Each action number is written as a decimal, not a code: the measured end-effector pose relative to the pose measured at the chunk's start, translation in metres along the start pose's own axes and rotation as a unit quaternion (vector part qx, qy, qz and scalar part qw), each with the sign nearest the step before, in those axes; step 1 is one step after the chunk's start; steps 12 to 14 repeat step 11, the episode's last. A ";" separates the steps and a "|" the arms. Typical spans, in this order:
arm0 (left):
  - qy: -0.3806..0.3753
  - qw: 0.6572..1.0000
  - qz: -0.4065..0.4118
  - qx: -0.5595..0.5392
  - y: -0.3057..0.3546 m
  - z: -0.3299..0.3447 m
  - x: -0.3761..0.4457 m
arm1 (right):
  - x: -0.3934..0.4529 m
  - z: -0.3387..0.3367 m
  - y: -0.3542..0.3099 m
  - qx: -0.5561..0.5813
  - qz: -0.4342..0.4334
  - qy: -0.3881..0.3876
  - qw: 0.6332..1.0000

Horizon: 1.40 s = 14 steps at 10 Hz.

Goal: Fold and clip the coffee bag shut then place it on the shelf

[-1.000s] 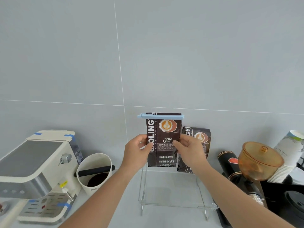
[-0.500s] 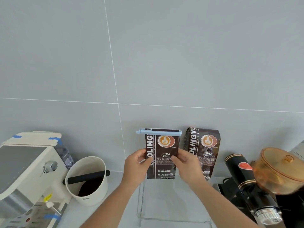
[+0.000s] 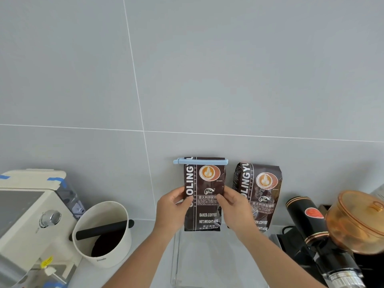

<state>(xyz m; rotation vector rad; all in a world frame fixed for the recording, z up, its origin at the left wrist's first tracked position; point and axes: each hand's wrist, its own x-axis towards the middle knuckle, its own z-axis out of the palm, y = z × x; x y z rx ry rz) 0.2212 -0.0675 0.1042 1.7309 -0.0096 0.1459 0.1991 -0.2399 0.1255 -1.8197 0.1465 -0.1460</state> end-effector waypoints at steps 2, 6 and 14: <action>0.001 1.000 -0.004 -0.006 -0.004 0.000 0.005 | 0.004 0.001 0.002 -0.004 0.003 0.002 1.000; -0.006 1.000 -0.016 0.012 0.006 -0.002 0.006 | 0.003 -0.002 -0.003 -0.024 0.029 -0.001 0.999; -0.019 0.996 -0.077 -0.050 0.041 -0.023 -0.009 | -0.007 -0.025 -0.028 0.109 0.103 -0.043 0.988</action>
